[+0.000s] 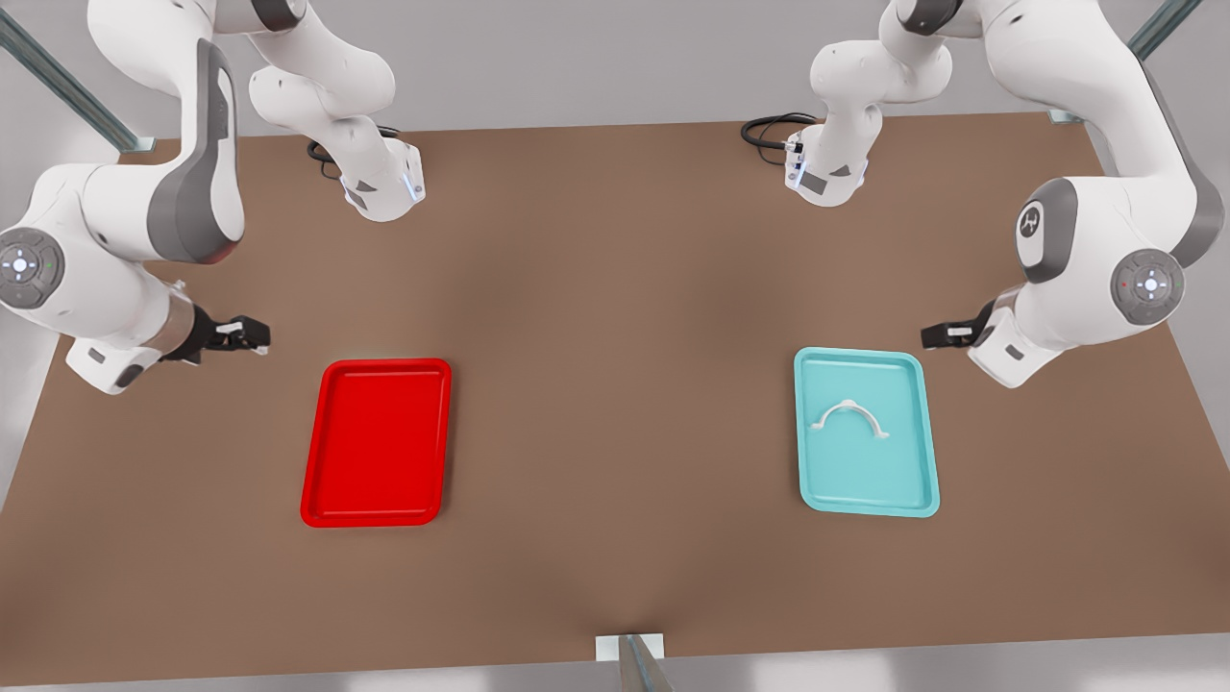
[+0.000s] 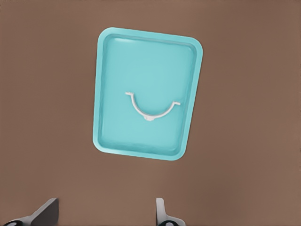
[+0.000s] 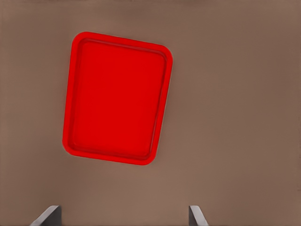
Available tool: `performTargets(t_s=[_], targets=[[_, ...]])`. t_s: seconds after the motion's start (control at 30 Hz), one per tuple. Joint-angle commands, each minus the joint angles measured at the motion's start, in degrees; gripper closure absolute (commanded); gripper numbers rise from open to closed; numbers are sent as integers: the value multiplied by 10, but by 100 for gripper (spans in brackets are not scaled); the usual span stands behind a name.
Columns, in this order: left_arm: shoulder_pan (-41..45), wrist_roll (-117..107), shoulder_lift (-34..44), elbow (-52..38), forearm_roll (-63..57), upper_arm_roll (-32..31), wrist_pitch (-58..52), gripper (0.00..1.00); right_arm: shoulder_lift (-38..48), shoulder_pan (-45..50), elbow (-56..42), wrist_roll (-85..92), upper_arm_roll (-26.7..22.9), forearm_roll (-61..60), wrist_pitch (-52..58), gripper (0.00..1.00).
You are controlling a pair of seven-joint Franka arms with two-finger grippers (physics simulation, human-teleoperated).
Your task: Take the drainage pipe clamp from the left arm, pass it to the right arm, and place it in the plate on the right side
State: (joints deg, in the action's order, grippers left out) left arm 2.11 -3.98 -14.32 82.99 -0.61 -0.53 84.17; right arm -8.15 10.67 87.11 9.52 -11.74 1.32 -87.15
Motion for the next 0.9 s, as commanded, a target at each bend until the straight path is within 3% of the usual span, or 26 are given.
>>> performTargets(t_s=[0.0, 0.1, 0.2, 0.4, 0.63, 0.77, 0.87], targets=[[-3, 5, -1, 0, 3, 0, 27, 0, 0, 1, 0, 19, -1, -5, -21, 0], [-9, 0, -47, 7, -1, 2, 52, 0, 0, 0, 1, 19, -1, -7, -20, 0], [-21, -2, -62, 114, 0, 20, 220, 0, -1, 0, 2, 20, -1, -6, -20, 0], [-25, -8, -75, 264, 4, 35, 416, 0, 1, 0, 4, 27, -1, -6, -20, 0], [-5, -142, -127, 274, 6, 34, 468, 0, 0, 1, 6, 27, -1, -6, -18, 0], [-4, -144, -127, 335, 7, 33, 592, 0, -1, 1, 7, 26, -1, -5, -18, 0], [0, -185, -127, 334, 5, 30, 603, 0, -1, 1, 7, 27, 0, -4, -18, 0]])
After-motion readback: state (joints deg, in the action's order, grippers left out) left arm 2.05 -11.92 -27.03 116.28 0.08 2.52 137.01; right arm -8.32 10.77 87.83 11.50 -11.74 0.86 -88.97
